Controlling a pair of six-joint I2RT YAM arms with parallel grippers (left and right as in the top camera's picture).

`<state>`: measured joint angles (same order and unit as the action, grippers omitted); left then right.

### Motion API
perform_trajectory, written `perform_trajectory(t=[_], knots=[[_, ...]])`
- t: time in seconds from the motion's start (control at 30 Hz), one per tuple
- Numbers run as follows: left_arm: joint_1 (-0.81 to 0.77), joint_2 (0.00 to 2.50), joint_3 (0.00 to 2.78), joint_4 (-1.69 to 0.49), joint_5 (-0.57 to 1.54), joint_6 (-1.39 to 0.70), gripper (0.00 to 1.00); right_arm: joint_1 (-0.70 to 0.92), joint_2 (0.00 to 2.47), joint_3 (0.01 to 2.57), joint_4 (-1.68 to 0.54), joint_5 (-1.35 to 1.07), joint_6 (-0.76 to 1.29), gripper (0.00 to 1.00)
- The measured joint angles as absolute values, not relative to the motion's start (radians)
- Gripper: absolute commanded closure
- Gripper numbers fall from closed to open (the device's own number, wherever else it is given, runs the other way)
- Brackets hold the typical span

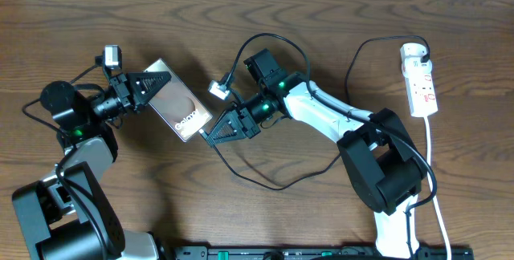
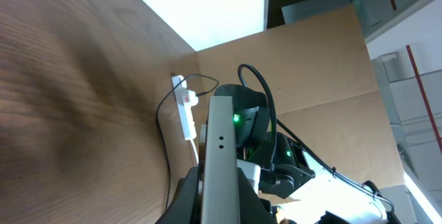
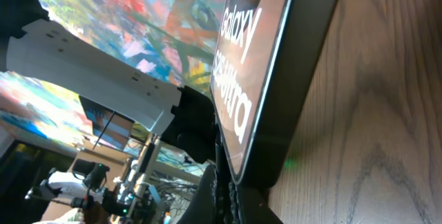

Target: Plug charger to phone and switch on socket

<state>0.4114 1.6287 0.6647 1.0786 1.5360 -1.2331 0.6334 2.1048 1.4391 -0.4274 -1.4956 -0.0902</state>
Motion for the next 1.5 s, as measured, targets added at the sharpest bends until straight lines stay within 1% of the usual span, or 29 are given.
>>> perform_trajectory(t=[0.23, 0.5, 0.67, 1.13, 1.27, 1.5], knots=[[0.411, 1.629, 0.665, 1.083, 1.531, -1.233, 0.93, 0.633, 2.105, 1.439, -0.410, -1.496, -0.054, 0.99], [0.403, 1.629, 0.665, 1.157, 1.528, -1.234, 0.93, 0.633, 2.105, 1.439, -0.397, -1.495, -0.004, 0.99], [0.388, 1.629, 0.665, 1.164, 1.517, -1.234, 0.93, 0.633, 2.105, 1.439, -0.397, -1.495, 0.015, 0.99], [0.385, 1.629, 0.665, 1.164, 1.512, -1.234, 0.93, 0.631, 2.105, 1.439, -0.386, -1.495, 0.020, 0.99], [0.385, 1.629, 0.665, 1.165, 1.493, -1.234, 0.93, 0.622, 2.105, 1.437, -0.344, -1.495, 0.042, 0.99], [0.375, 1.629, 0.668, 1.170, 1.471, -1.234, 0.93, 0.606, 2.105, 1.431, -0.204, -1.503, 0.136, 0.99]])
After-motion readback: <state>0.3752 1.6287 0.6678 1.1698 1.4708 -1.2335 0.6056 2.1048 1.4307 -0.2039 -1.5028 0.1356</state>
